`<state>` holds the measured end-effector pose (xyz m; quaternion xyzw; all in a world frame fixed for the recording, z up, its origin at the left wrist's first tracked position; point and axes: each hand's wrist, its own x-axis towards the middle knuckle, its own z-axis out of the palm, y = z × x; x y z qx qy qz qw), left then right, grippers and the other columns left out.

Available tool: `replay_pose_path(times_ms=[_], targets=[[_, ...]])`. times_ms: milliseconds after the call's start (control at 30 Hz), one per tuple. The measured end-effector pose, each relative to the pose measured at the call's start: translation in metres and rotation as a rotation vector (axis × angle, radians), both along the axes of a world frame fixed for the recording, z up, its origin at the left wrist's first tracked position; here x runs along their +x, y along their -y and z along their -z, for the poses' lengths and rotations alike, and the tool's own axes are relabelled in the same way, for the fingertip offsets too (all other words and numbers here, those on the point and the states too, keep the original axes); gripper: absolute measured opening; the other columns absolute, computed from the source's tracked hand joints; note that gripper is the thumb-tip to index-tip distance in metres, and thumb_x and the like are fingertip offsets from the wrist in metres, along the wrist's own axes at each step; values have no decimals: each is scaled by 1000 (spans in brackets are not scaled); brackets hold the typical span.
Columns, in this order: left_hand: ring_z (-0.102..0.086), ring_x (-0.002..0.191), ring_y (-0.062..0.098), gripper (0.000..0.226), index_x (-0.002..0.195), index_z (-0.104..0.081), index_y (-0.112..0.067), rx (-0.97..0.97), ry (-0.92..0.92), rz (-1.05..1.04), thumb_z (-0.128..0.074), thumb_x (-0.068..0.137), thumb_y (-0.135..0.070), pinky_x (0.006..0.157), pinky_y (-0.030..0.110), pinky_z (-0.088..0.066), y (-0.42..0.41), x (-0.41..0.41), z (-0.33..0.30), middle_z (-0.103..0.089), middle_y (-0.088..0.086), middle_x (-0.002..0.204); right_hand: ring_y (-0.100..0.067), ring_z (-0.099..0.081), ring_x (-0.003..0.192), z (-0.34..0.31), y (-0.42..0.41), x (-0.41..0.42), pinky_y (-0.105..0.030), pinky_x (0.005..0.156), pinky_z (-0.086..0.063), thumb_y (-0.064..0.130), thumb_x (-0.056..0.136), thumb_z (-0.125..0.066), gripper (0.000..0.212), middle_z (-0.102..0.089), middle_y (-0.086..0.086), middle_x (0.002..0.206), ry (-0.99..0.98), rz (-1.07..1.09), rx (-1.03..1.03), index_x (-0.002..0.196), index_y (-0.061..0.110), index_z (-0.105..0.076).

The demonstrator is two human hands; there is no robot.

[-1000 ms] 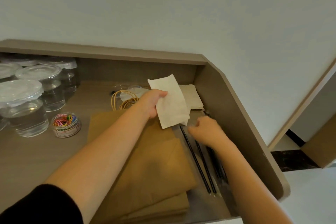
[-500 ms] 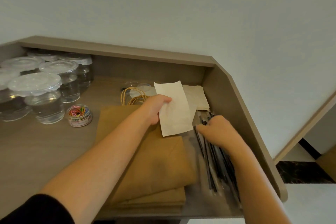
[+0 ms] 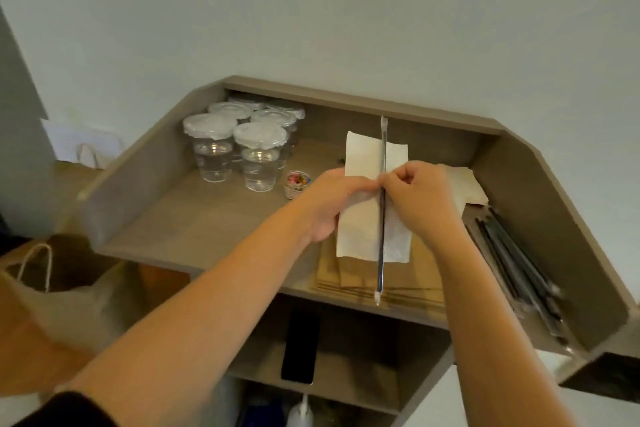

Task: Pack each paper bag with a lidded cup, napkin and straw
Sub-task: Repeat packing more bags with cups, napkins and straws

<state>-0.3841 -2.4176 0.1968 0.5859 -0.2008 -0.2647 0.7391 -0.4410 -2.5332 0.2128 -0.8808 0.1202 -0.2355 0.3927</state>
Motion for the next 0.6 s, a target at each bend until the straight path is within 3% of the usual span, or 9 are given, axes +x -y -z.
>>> replay_pose_path(times_ms=[133, 200, 300, 367, 467, 533, 600], targets=[[-66, 85, 15, 28, 108, -62, -6, 14, 78, -86, -58, 84, 8, 77, 25, -56, -91, -28, 23, -68, 6, 96, -8, -51, 61, 21, -84, -12, -20, 57, -38, 25, 87, -64, 18, -58, 2, 69, -15, -102, 123, 81, 8, -64], [-67, 84, 13, 29, 108, -63, -6, 27, 91, -156, -59, 83, 9, 76, 22, -57, -137, -40, 39, -68, 6, 97, -8, -51, 69, 34, -127, -14, -21, 61, -40, 24, 83, -69, 17, -57, 3, 79, -32, -145, 159, 90, 12, -60], [-68, 92, 13, 27, 105, -64, -14, 70, 74, -245, -62, 84, 3, 82, 26, -56, -208, -51, 57, -70, 3, 100, -7, -52, 89, 47, -186, -12, -24, 71, -47, 27, 78, -74, 49, -51, 7, 104, -85, -222, 232, 116, 22, -43], [-68, 95, 13, 26, 106, -64, -19, 120, 61, -293, -63, 85, -2, 81, 28, -55, -261, -57, 65, -71, 0, 101, -7, -55, 93, 54, -230, -9, -24, 70, -49, 25, 79, -74, 59, -53, 7, 111, -158, -358, 341, 127, 21, -40], [-70, 82, 4, 23, 102, -63, -20, 184, 13, -345, -62, 86, -3, 64, 18, -55, -331, -65, 78, -74, -8, 88, -5, -59, 84, 62, -290, 2, -14, 54, -44, 23, 82, -71, 43, -60, 4, 104, -291, -543, 417, 119, 18, -49], [-69, 70, -1, 19, 94, -62, -23, 242, -17, -397, -64, 86, -5, 55, 15, -53, -370, -66, 87, -73, -14, 76, -12, -62, 83, 68, -325, 12, -15, 52, -47, 20, 82, -71, 28, -64, -4, 100, -352, -636, 418, 106, 16, -58], [-69, 79, 4, 18, 95, -62, -24, 310, -43, -443, -68, 84, -12, 67, 23, -56, -401, -62, 95, -72, -10, 85, -21, -65, 89, 75, -354, 24, -25, 63, -56, 15, 81, -71, 17, -66, -10, 99, -364, -671, 394, 95, 15, -60]])
